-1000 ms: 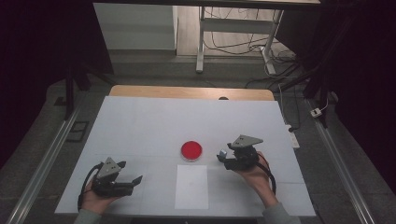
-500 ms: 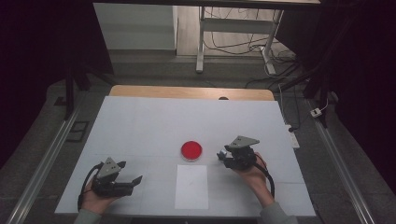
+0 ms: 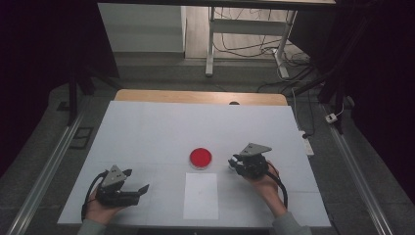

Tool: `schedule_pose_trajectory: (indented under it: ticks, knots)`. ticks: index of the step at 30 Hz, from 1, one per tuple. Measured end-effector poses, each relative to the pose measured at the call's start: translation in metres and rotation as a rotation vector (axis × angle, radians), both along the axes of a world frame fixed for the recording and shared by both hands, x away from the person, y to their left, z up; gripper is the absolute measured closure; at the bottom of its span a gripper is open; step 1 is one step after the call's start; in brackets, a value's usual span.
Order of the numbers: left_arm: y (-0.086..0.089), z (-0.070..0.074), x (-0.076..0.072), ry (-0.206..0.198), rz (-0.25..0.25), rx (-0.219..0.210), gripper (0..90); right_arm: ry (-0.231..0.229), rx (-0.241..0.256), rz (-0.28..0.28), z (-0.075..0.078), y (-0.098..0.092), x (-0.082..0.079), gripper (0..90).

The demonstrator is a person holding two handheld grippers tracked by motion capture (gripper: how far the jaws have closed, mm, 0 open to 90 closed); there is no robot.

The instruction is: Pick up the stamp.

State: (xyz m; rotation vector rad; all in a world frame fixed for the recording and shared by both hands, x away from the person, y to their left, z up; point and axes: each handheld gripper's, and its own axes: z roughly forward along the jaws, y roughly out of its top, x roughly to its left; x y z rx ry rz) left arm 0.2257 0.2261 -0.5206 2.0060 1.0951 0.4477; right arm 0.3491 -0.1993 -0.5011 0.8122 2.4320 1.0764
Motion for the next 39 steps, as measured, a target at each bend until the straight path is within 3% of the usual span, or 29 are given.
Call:
schedule_pose_trajectory:
  ticks: [4,26,39]
  knots:
    - [0.0,0.0,0.0,0.001,-0.001,0.0,15.9,0.003,0.003,0.009,-0.001,0.0,0.0,74.6]
    - [0.001,0.0,0.0,0.002,-0.001,0.002,15.9,-0.029,0.019,0.017,0.005,-0.001,-0.004,75.2]
    - [0.001,-0.001,0.0,0.003,0.0,0.003,15.9,-0.049,0.087,-0.006,0.013,-0.006,-0.007,75.4]
